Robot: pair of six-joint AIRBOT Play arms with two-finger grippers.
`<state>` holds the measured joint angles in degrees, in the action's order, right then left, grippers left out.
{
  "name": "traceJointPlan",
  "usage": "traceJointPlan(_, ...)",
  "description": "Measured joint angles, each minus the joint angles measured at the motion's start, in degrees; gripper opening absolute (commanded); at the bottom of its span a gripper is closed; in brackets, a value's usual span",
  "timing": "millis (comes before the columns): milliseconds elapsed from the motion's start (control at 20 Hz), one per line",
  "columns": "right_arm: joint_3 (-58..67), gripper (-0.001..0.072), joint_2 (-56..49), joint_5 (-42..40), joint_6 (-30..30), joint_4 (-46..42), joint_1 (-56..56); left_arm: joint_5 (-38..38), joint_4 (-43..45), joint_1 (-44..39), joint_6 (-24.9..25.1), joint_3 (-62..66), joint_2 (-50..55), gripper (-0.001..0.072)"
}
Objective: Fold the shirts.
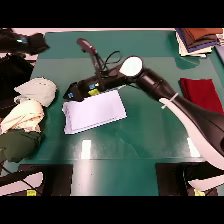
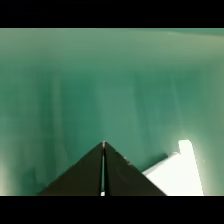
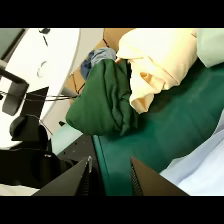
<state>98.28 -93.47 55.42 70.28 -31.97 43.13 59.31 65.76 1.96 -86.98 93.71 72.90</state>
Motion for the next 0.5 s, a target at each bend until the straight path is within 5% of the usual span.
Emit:
traceJointPlan(250, -6.08, 0.0305, 2.23, 1.44, -0.68, -6.19, -6.27, 3.48, 1.14, 1.49, 0.74, 0.07, -2.69, 0.0025)
traceJointPlan(300, -8.79, 0.0331, 3.58, 2.43, -0.17, -7.76, -9.05, 3.76, 1.07, 1.03, 0.92, 0.07, -2.84, 0.0025)
traceJointPlan(350, -12.07, 0.0491, 4.9, 3.15, 0.66, -9.86, -12.37, 3.93, 1.14, 0.39, 1.11, 0.02, -2.82, 0.0025)
traceJointPlan(400, -15.1, 0.0542, 5.81, 4.2, 1.22, -11.58, -15.69, 3.91, 1.27, -0.42, 1.16, 0.02, -2.69, 0.0025)
traceJointPlan(500, -20.83, 0.0543, 6.58, 5.68, 2.14, -12.72, -22.45, 3.67, 1.25, -2.75, 1.33, 0.02, -2.03, 0.0025)
